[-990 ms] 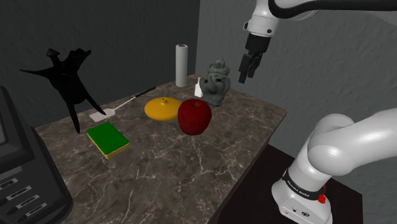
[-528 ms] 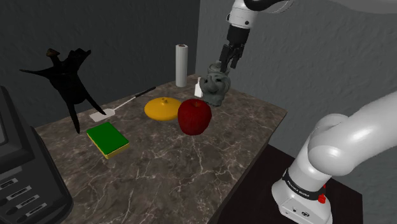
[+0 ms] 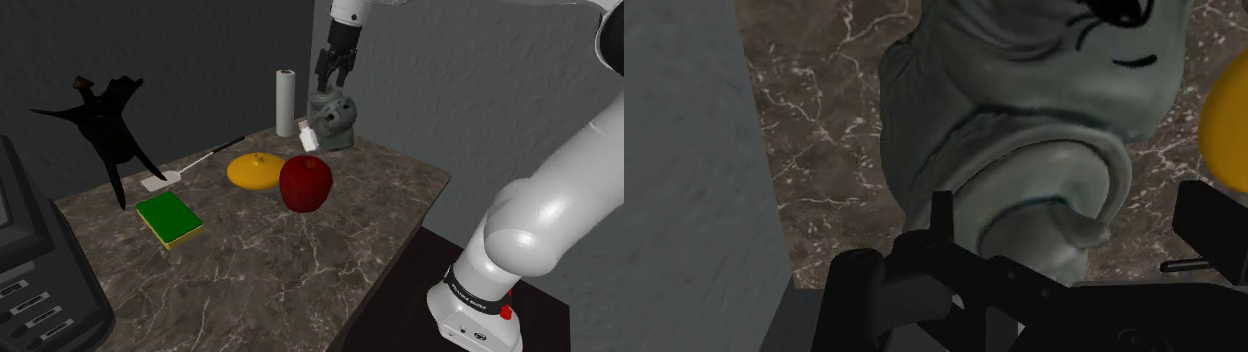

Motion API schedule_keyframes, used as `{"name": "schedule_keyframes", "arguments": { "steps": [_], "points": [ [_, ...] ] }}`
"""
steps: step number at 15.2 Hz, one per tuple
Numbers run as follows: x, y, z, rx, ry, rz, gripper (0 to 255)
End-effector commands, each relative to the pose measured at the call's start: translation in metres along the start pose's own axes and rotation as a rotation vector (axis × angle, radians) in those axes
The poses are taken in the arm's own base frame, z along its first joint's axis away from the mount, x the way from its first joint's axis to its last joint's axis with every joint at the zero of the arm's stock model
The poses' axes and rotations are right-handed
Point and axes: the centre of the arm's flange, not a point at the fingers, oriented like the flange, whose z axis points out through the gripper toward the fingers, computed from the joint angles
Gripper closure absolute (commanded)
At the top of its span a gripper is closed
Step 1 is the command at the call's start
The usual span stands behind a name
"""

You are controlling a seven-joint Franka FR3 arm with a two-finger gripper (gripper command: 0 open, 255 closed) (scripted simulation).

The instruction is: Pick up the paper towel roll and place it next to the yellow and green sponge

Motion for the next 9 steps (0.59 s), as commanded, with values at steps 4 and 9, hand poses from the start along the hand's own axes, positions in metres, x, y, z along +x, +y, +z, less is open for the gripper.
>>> {"name": "schedule_keyframes", "arguments": {
  "steps": [4, 9],
  "points": [
    [0.063, 0.000, 0.001, -0.007, 0.020, -0.004, 0],
    [0.123, 0.003, -0.008, -0.018, 0.053, -0.003, 0]
  ]
}}
